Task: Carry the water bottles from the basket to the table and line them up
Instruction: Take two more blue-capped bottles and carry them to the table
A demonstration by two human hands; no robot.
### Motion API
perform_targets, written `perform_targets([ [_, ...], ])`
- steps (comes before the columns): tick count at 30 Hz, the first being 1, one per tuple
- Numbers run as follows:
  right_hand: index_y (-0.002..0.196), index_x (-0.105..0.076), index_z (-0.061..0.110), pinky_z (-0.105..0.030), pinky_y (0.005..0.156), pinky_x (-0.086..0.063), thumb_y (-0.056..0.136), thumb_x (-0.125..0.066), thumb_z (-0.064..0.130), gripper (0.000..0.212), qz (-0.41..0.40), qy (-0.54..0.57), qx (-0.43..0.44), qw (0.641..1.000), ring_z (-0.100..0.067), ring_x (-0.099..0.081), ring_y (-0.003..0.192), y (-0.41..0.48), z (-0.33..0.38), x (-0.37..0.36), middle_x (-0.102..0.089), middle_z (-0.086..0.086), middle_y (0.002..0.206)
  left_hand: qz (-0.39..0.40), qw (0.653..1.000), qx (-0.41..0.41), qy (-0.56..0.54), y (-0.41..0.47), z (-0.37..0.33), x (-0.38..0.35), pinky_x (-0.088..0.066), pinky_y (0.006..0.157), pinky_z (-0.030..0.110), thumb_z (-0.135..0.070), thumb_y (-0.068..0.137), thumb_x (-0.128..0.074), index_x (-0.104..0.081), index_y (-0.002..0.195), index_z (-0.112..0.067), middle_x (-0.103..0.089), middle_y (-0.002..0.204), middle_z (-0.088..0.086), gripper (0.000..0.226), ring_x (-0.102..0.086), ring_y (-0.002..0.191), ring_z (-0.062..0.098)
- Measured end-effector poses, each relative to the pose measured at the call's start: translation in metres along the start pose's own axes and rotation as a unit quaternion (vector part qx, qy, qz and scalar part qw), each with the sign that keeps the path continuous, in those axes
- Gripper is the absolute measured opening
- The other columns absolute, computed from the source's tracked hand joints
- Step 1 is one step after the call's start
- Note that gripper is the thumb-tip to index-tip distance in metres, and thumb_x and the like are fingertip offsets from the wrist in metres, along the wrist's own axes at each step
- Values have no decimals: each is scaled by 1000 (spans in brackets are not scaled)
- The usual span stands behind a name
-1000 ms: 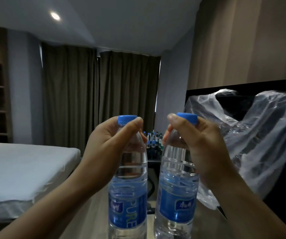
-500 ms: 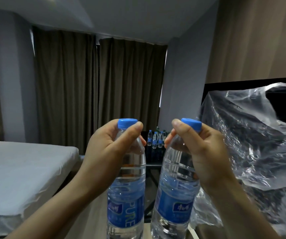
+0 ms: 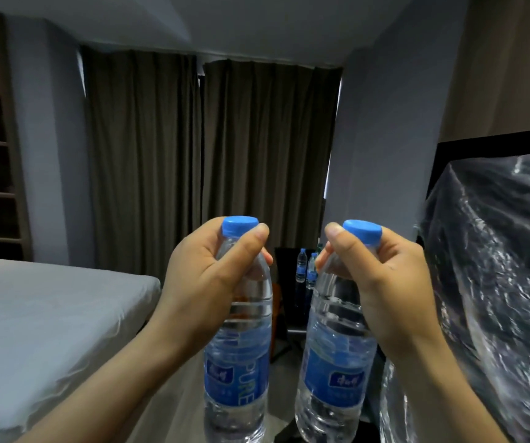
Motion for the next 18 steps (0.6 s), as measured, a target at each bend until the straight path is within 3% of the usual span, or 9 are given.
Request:
perform_targets([
  [5, 64, -66, 11, -24, 61, -57, 85, -65, 36, 32, -5, -2, -15, 1000, -13, -65, 58, 43, -61, -7, -68, -5, 62, -3, 1000, 16, 12, 42, 52, -20, -54, 63, 17, -46, 82, -53, -64, 81, -17, -70, 75, 3, 31, -67, 67, 12],
  [10, 65, -65, 10, -23, 58, -55, 86, -66, 33, 31, -10, -8, -30, 999, -12, -62, 54, 82, -122, -26, -67, -4, 60, -7, 999, 36, 6, 86, 113, -26, -57, 64, 24, -47, 85, -55, -65, 78, -18, -71, 75, 3, 31, -68, 68, 15],
  [18, 67, -65, 16, -26, 58, -55, 81, -63, 43, 31, -20, -43, -48, 998, -14, -63, 56, 159, -225, -88, -67, -4, 61, 2, 999, 35, -3, 174, 224, -9, -53, 57, 19, -47, 79, -52, -64, 78, -13, -68, 68, 4, 37, -65, 61, 16],
])
Point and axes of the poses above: each hand's wrist, its own y-axis towards the middle knuckle, its own x-axis out of the back of the hand, z = x × y, the point moved 5 cm from there along y, towards the middle knuckle
